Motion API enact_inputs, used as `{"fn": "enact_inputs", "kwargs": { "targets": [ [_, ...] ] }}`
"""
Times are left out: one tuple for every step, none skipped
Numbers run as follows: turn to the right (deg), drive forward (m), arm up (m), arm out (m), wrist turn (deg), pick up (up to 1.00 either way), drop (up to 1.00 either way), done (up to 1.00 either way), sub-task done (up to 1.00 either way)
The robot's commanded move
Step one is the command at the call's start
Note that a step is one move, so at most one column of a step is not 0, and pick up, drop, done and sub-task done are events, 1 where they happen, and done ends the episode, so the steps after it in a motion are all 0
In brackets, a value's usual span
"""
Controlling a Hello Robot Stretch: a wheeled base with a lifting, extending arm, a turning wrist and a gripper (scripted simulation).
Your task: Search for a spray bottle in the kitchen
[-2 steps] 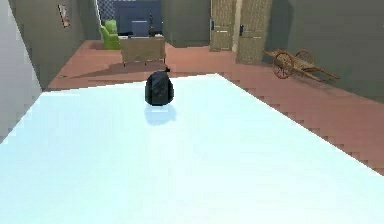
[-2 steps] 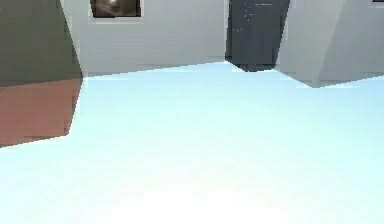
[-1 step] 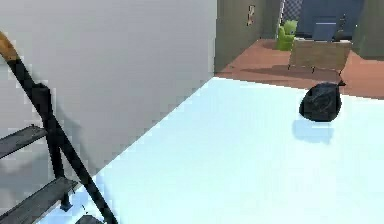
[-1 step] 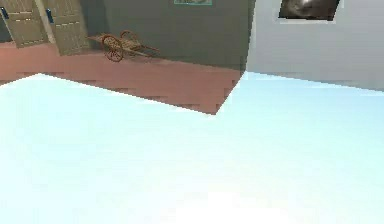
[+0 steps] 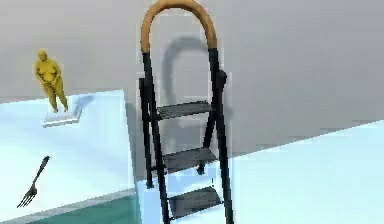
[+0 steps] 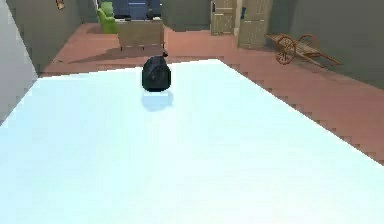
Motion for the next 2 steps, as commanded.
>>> {"fn": "enact_inputs", "kwargs": {
  "targets": [
    [-45.0, 0.0, 0.0, 0.0, 0.0, 0.0, 0.0, 0.0, 0.0],
    [-12.0, 0.0, 0.0, 0.0, 0.0, 0.0, 0.0, 0.0, 0.0]
  ]
}}
